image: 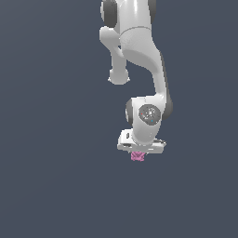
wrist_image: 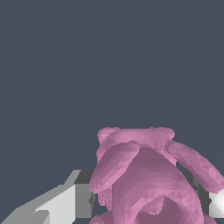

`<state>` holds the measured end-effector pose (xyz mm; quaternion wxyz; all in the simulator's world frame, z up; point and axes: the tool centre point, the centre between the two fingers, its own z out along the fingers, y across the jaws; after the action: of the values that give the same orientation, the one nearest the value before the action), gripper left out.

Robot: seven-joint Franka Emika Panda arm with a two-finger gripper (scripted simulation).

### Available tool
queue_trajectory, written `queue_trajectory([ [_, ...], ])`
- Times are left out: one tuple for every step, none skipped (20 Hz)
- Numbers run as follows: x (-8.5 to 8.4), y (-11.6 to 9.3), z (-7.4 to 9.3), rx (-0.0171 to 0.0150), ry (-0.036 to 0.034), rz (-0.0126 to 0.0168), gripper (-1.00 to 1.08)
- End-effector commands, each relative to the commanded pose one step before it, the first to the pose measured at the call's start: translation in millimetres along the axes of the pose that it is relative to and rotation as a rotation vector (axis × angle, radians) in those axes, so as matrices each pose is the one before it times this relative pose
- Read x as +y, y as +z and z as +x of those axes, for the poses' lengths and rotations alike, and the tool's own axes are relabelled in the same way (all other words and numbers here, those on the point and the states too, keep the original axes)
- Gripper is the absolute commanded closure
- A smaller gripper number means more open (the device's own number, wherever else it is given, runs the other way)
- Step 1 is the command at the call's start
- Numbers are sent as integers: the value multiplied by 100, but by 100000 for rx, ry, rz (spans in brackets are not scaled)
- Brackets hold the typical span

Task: Pick up the object and move it to a goal position.

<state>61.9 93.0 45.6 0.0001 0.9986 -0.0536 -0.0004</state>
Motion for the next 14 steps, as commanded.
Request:
queue_trajectory([
  [14, -489, -476, 71, -14, 20, 108],
  [14, -234, -258, 0, 0, 0, 108],
  [16, -260, -286, 0, 0, 0, 108],
  [18, -286, -315, 0, 0, 0, 108],
  [19, -314, -346, 0, 0, 0, 108],
  [21, -343, -377, 0, 0, 0, 108],
  [23, -374, -410, 0, 0, 0, 108],
  [24, -404, -444, 0, 0, 0, 108],
  [26, -435, -477, 0, 0, 0, 108],
  [28, -467, -511, 0, 0, 0, 108],
  [30, -498, -544, 0, 0, 0, 108],
  [31, -524, -571, 0, 0, 0, 108],
  [32, -538, -585, 0, 0, 0, 108],
  [32, -551, -599, 0, 0, 0, 108],
])
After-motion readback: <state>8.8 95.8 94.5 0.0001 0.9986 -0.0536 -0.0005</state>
